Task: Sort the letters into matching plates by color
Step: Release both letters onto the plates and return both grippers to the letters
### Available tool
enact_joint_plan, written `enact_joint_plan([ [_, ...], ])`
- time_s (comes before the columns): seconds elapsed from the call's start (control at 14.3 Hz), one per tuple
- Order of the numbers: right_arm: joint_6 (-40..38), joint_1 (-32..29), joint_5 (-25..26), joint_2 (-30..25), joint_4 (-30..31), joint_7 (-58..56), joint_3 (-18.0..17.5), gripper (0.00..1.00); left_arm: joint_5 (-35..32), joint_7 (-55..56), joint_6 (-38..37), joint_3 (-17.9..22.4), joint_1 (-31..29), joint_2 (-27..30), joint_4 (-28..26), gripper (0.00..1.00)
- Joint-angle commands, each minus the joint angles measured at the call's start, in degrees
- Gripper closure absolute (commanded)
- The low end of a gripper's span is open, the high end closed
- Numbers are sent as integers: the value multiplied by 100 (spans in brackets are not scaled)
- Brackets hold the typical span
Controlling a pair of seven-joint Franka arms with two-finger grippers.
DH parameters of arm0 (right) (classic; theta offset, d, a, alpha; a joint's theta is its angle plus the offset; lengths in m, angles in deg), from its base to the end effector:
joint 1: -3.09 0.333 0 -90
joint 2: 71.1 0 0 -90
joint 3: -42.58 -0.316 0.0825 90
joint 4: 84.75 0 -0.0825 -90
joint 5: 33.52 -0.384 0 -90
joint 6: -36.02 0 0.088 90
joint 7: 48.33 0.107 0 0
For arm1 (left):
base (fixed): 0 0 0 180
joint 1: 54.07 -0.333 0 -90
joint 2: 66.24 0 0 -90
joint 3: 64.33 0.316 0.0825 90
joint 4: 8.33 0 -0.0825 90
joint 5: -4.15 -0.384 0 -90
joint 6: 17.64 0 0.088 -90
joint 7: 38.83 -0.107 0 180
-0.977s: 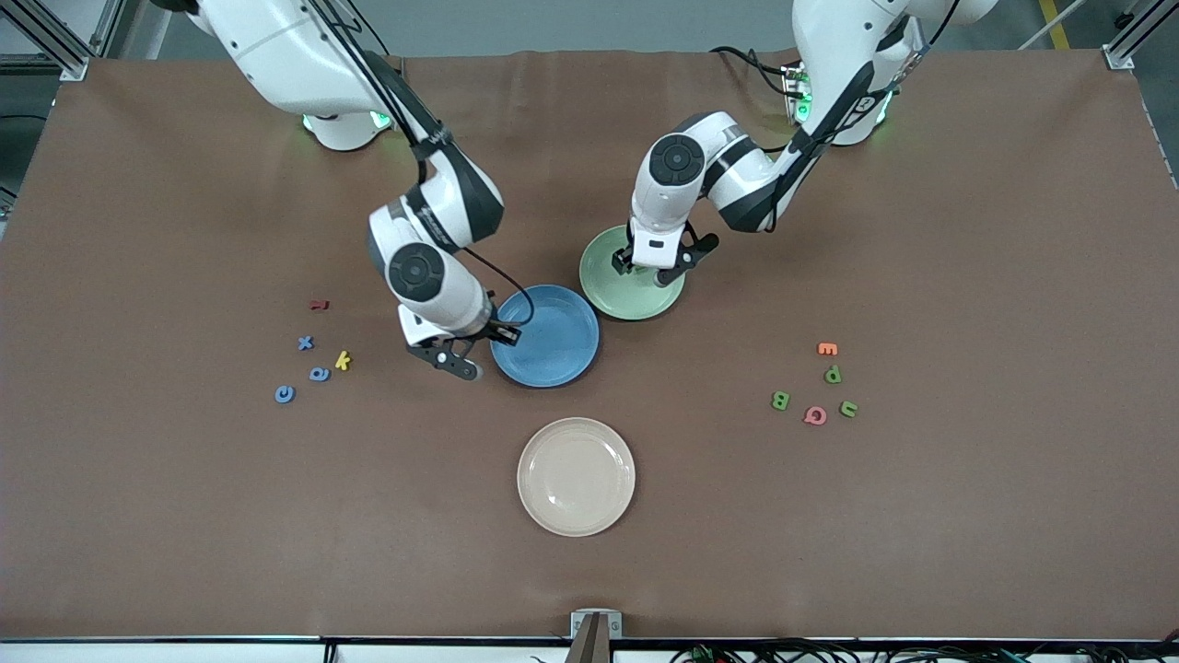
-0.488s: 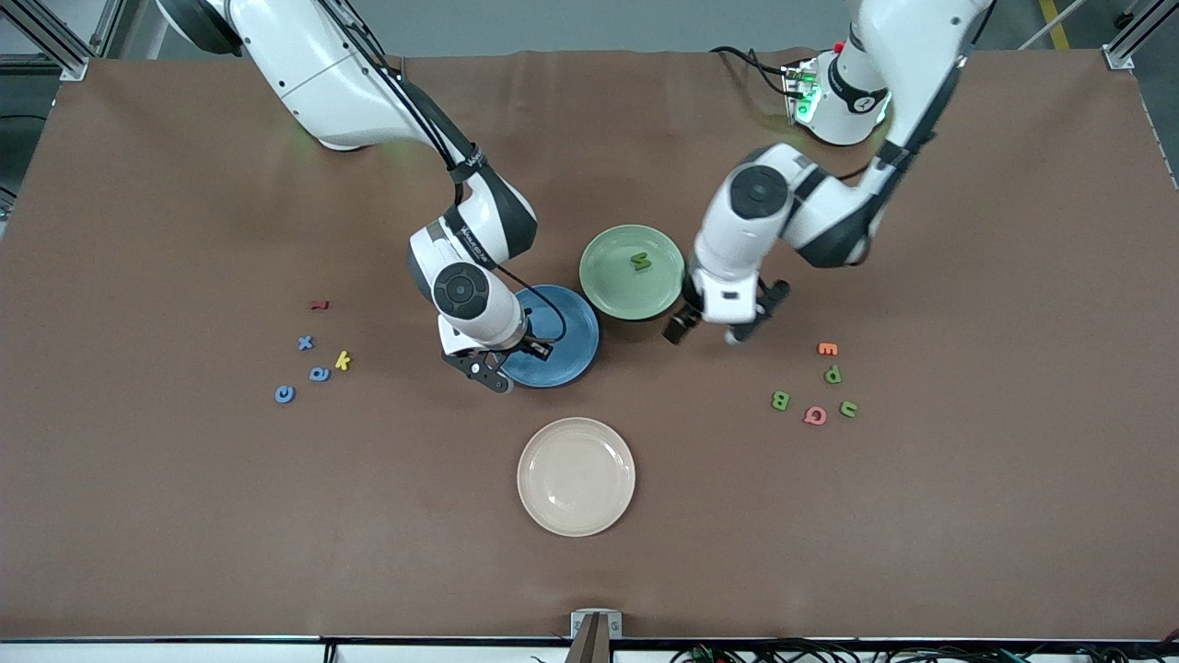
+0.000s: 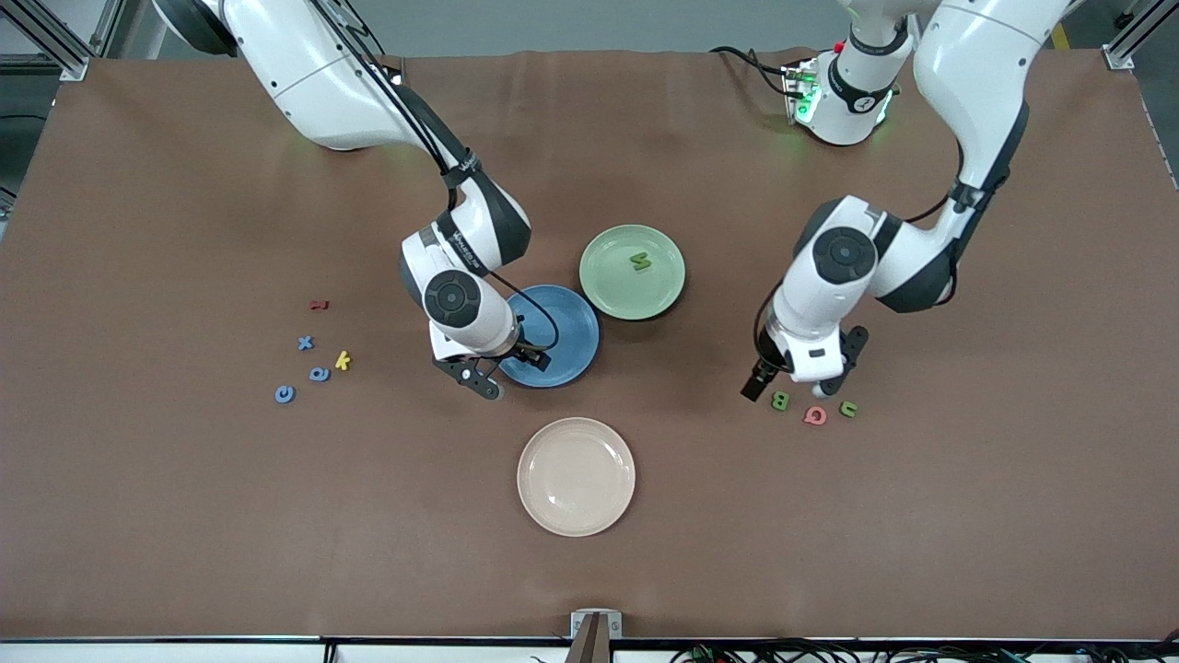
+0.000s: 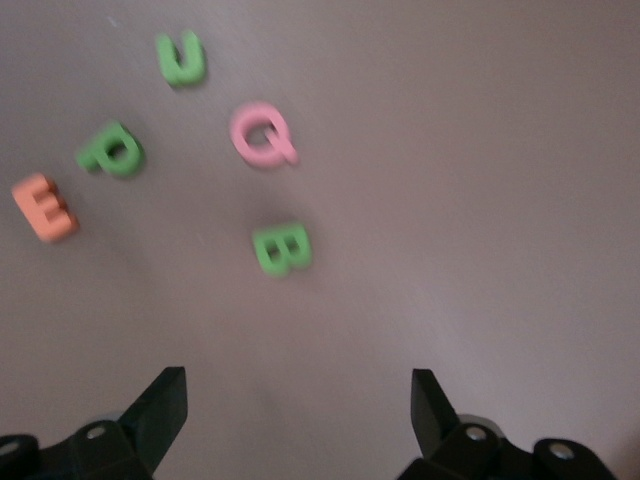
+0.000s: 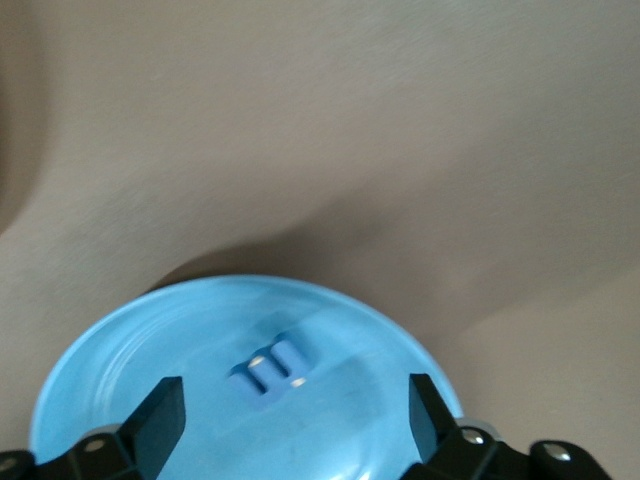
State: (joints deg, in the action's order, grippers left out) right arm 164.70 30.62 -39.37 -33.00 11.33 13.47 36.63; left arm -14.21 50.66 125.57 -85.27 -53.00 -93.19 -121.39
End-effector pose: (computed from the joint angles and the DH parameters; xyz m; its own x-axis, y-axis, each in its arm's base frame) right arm 0.5615 0.3667 0.2097 0.8231 -0.5427 -0.1675 -0.5470 -0.8368 0.0230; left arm 0.5804 -0.2264 0.2522 0.5594 0.8272 0.0532 0.8217 -0.5618 0.0954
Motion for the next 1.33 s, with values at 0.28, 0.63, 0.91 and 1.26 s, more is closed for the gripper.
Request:
enact_joint_plan([
  [0.28, -1591, -784, 698, -732, 24, -1274, -37, 0, -89, 788, -29, 399, -125, -504, 442, 7],
  [0.63, -1609, -1355, 725, -1444, 665, -2055, -37, 0, -89, 1562, -29, 399, 33, -874, 733, 8],
  [0.91, -1601, -1926, 751, -1919, 1245, -2768, -29, 0, -80, 1703, -99, 390, 42, -909, 724, 9],
  [1.26, -1065, -2568, 751, -2500, 2124, -3718, -37, 0, -72, 1729, -372, 372, 121, -1014, 838, 11],
])
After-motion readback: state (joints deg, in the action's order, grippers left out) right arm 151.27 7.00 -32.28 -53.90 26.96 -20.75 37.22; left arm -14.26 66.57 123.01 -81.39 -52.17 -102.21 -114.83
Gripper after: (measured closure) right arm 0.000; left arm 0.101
